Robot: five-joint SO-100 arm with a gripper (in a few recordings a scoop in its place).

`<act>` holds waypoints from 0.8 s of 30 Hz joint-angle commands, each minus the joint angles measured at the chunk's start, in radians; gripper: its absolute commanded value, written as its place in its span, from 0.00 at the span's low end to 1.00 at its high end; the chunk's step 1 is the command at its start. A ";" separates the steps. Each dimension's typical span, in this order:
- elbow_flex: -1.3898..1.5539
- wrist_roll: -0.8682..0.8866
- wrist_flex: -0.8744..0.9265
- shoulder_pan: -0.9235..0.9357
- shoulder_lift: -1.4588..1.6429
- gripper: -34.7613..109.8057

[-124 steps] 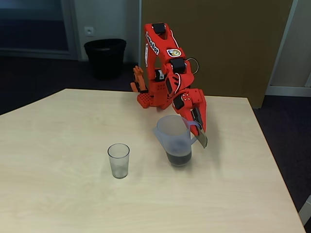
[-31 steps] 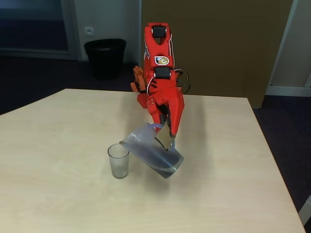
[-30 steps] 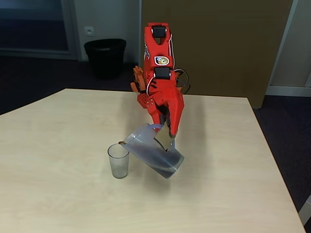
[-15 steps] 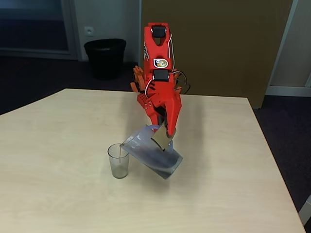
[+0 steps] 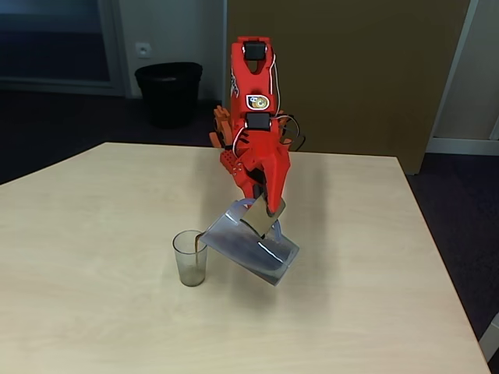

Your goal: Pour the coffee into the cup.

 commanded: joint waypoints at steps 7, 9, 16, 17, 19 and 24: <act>0.009 0.074 -0.074 -0.005 0.074 0.24; 0.009 0.080 -0.080 -0.003 0.074 0.24; 0.012 0.097 -0.095 0.003 0.074 0.24; 0.014 0.097 -0.097 0.003 0.074 0.24; 0.017 0.100 -0.104 0.006 0.074 0.24; 0.025 0.101 -0.120 0.012 0.074 0.24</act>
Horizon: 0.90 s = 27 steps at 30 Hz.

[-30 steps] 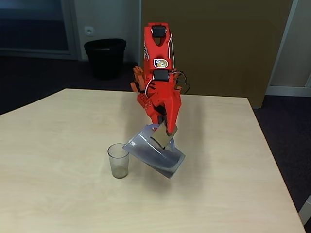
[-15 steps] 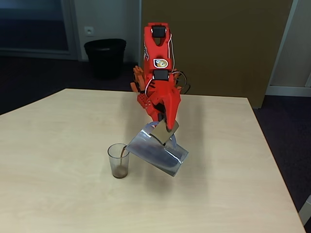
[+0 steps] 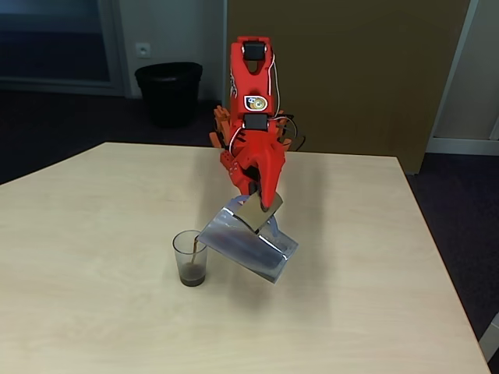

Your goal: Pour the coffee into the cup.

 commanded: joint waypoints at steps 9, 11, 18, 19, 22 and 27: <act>0.011 0.052 -0.057 0.000 0.074 0.24; 0.014 0.060 -0.064 0.002 0.074 0.24; 0.017 0.081 -0.075 0.003 0.074 0.24; 0.018 0.084 -0.078 0.003 0.074 0.24; 0.020 0.092 -0.081 0.003 0.074 0.24; 0.020 0.103 -0.087 0.005 0.074 0.24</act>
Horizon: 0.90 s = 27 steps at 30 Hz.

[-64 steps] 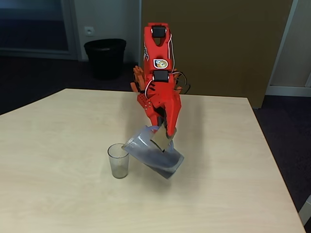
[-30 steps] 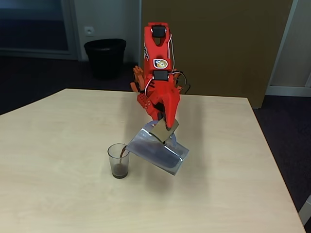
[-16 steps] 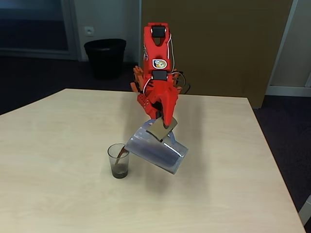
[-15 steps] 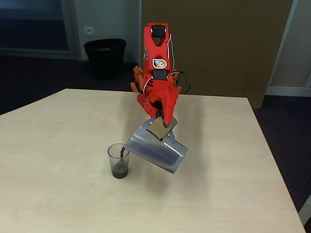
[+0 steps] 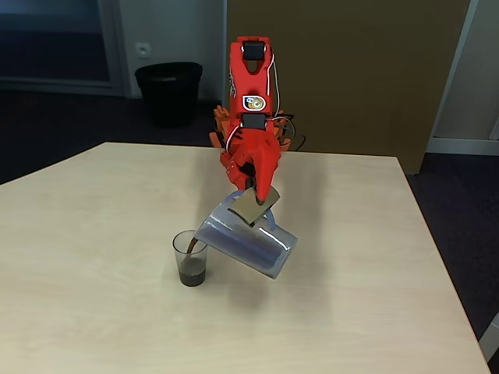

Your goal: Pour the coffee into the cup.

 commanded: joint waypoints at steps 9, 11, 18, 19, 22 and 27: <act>0.006 0.038 -0.051 -0.009 0.067 0.24; 0.006 0.041 -0.054 -0.009 0.067 0.24; 0.011 0.048 -0.061 -0.006 0.067 0.24; 0.011 0.049 -0.063 -0.006 0.067 0.24; 0.011 0.054 -0.066 -0.005 0.067 0.24; 0.014 0.060 -0.072 -0.003 0.067 0.24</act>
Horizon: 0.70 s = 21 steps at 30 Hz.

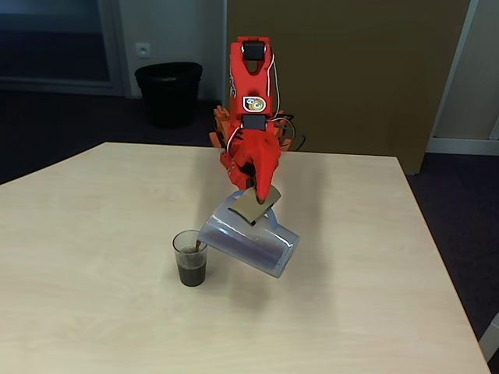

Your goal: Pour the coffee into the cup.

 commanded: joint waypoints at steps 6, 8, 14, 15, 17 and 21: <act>0.002 0.020 -0.037 0.002 0.066 0.24; 0.003 0.020 -0.038 0.002 0.066 0.24; 0.005 0.023 -0.040 0.002 0.067 0.24; 0.006 0.023 -0.041 0.002 0.069 0.24; 0.012 0.029 -0.041 0.003 0.077 0.24; 0.015 0.031 -0.038 0.003 0.083 0.24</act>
